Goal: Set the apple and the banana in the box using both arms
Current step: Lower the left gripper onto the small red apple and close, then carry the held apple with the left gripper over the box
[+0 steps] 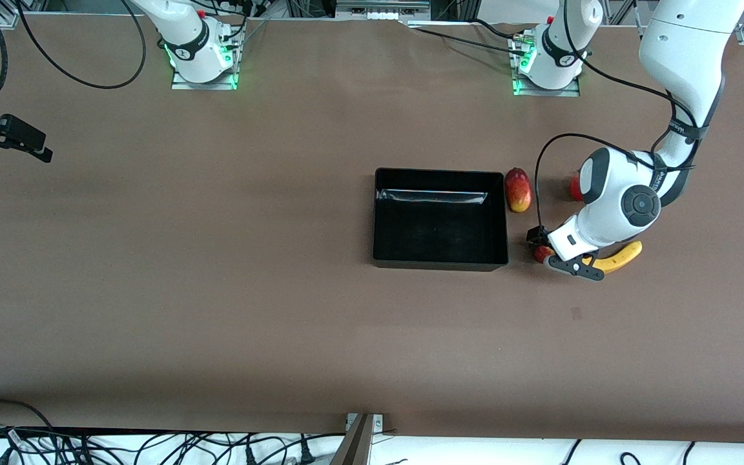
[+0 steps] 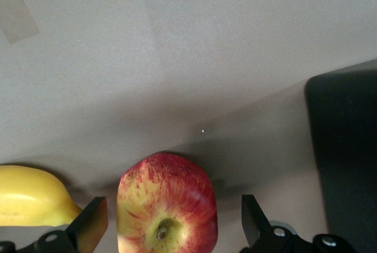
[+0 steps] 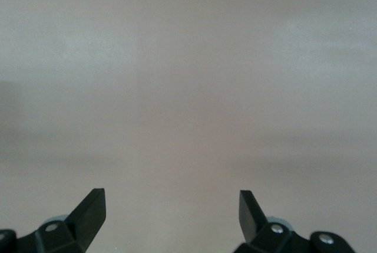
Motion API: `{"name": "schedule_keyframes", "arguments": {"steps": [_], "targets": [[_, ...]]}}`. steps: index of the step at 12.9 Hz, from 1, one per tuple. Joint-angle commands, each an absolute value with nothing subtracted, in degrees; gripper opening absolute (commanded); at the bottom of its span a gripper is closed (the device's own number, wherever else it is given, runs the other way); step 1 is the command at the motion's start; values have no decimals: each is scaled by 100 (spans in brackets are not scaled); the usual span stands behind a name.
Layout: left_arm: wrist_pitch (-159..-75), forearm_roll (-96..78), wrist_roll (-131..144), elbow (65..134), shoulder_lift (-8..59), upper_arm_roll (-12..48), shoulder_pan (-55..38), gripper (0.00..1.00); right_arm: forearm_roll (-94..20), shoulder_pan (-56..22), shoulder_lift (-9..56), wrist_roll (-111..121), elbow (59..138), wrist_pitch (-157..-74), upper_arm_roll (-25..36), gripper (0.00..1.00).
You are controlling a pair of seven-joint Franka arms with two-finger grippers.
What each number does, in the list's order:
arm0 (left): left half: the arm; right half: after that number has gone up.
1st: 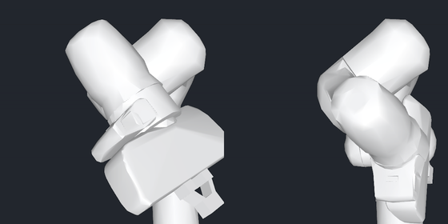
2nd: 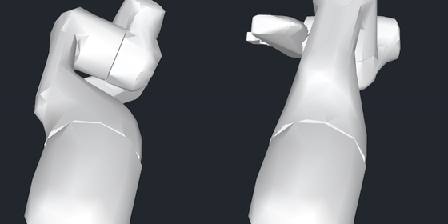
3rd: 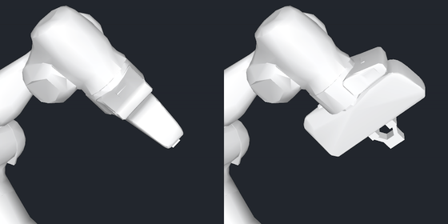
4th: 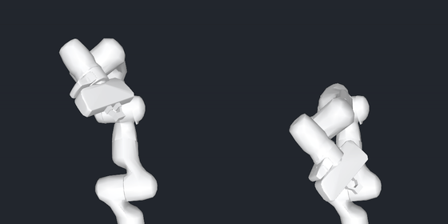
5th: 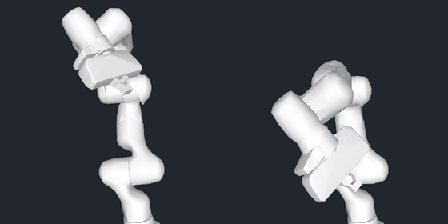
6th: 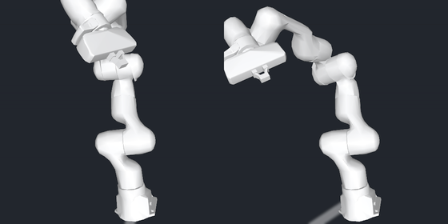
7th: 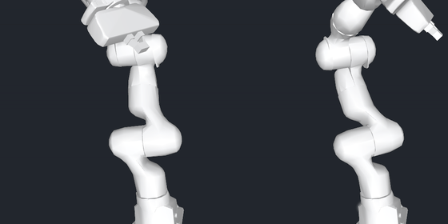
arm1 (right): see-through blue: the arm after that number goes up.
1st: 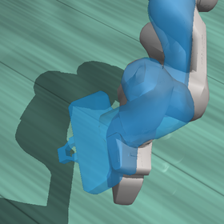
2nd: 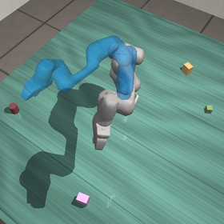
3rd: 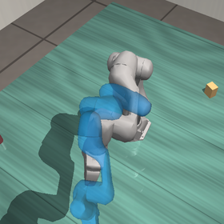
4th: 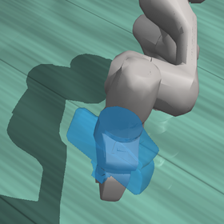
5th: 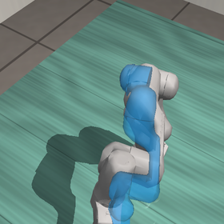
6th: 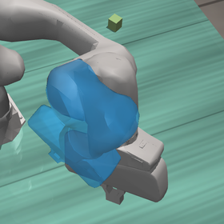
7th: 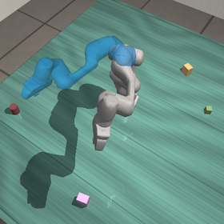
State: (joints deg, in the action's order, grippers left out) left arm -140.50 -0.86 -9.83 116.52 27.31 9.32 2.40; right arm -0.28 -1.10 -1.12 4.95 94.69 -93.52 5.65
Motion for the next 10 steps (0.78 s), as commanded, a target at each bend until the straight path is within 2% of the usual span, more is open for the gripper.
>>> {"name": "schedule_keyframes", "arguments": {"steps": [1,3,4,5,6,8,10], "targets": [[-14106,-158,-1213,11654,2803,914,220,100,0,-44,-158,466,9510,-9334,483,100],[-14177,-150,-1222,11654,2865,905,220,100,-9,-35,-158,483,9518,-9325,483,100],[-14177,-149,-1291,11654,2865,905,220,66,-17,-35,-158,492,9519,-9325,501,100],[-14151,-149,-1466,11654,2857,905,220,25,-18,-35,-158,483,9519,-9316,492,100],[-14116,-149,-1598,11654,2839,897,220,0,-26,-35,-158,466,9519,-9316,492,100],[-14071,-149,-1635,11654,2621,905,229,0,-26,-44,-150,466,9519,-9316,492,100],[-13749,-158,-1608,11593,2112,923,89,0,-26,-44,-149,457,9519,-9325,492,100]]}}
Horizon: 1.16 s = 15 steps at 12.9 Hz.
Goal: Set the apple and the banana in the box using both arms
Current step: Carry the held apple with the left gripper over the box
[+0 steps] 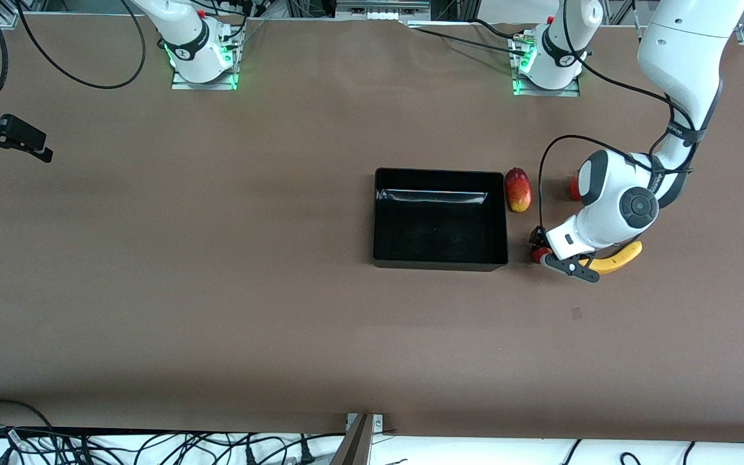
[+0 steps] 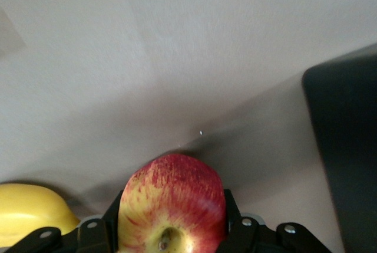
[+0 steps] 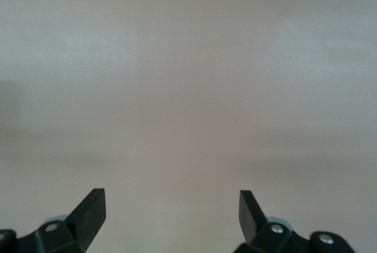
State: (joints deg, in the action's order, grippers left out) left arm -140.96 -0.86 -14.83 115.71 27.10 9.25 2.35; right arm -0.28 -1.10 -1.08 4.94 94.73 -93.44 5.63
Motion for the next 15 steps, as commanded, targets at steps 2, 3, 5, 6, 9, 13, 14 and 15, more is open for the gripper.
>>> {"name": "schedule_keyframes", "arguments": {"steps": [2,3,5,6,9,13,14,15], "targets": [[-13265,-246,-1477,11496,1532,932,-419,0,-26,-44,-149,466,9519,-9325,492,100],[-13219,-246,-1120,11470,1355,932,-735,0,-35,-35,-149,475,9519,-9325,492,100],[-13236,-246,-41,11470,1327,940,-1376,0,-35,-35,-149,475,9519,-9325,492,100],[-13280,-246,600,11409,1414,940,-1719,0,-35,-35,-149,483,9519,-9325,492,100],[-13315,-255,1606,10873,2089,932,-2485,0,-35,-35,-149,466,9519,-9325,492,100],[-14033,-246,2187,10503,3083,923,-3022,0,-35,-35,-149,457,9519,-9316,492,100],[-14184,-246,2319,10416,3259,914,-3128,0,-35,-35,-149,457,9519,-9316,492,100],[-14203,-237,2407,10302,3391,897,-3216,0,-44,-35,-149,474,9519,-9316,492,100]]}}
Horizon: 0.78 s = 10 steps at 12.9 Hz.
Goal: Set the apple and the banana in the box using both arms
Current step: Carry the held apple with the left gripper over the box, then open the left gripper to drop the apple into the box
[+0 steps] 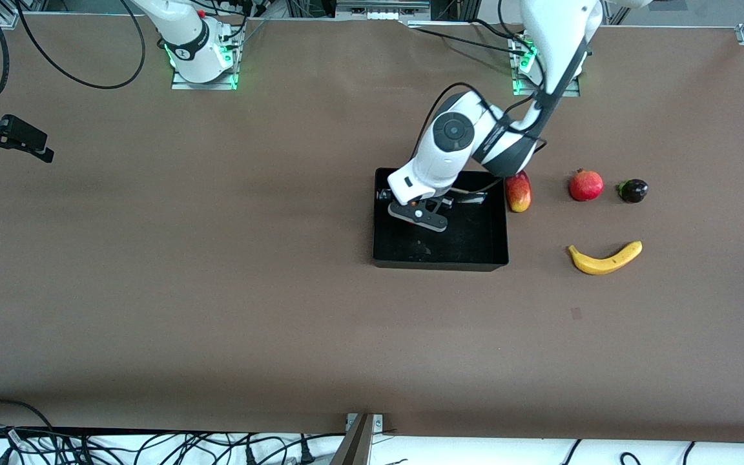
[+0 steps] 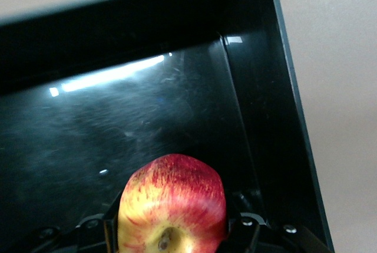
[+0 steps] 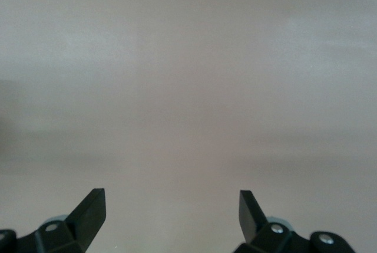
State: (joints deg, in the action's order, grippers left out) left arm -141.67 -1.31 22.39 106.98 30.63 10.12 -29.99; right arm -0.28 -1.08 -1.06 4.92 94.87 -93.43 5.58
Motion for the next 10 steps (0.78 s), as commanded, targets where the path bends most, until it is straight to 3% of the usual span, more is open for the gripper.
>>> {"name": "schedule_keyframes", "arguments": {"steps": [1,5,6,7,8,10], "targets": [[-14212,-237,2504,10231,3514,879,-3286,0,-44,-35,-149,475,9519,-9316,492,100],[-14343,-237,2522,10213,3683,870,-3331,0,-44,-35,-149,457,9519,-9325,492,100],[-14344,-237,2514,10222,3674,870,-3322,15,-44,-35,-149,457,9519,-9316,492,100],[-14344,-237,2488,10222,3656,861,-3322,62,-44,-35,-149,457,9519,-9316,501,100],[-14344,-237,2505,10230,3630,853,-3314,98,-44,-35,-149,457,9519,-9316,492,100],[-14274,-237,2522,10283,3464,844,-3279,100,-44,-35,-149,457,9519,-9325,492,100]]}}
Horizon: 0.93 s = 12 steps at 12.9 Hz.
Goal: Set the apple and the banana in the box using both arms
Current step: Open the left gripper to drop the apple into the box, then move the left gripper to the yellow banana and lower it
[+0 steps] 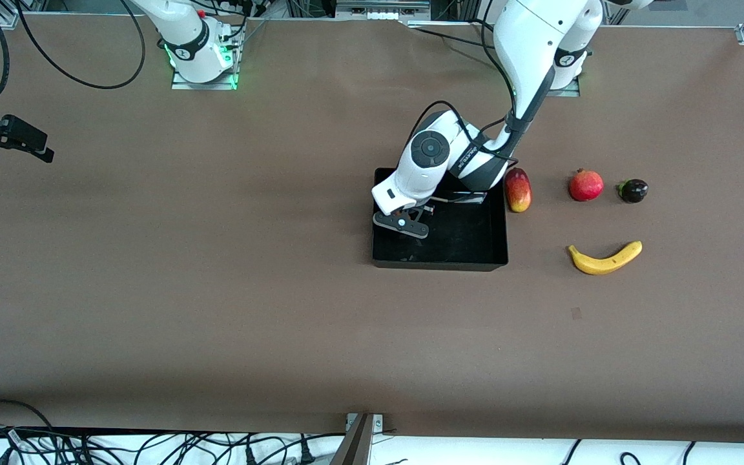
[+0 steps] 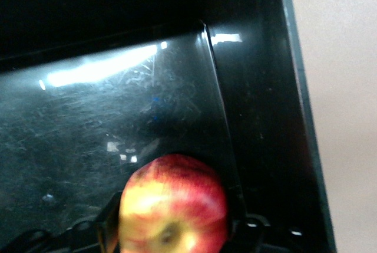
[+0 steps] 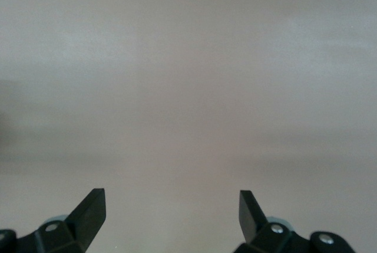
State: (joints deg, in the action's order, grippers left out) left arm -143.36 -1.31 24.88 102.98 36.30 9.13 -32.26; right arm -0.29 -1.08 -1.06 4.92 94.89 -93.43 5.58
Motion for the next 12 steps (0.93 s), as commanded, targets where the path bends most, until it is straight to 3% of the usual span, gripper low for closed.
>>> {"name": "schedule_keyframes", "arguments": {"steps": [1,7,12], "targets": [[-14204,-237,2522,10301,3306,852,-3252,100,-44,-35,-149,448,9519,-9325,492,100],[-12123,-246,1797,10336,1962,1028,-1911,100,-44,-35,-149,448,9519,-9316,501,100],[-11821,-237,-1101,10581,1793,1037,-328,100,-44,-35,-149,422,9519,-9316,492,100]]}}
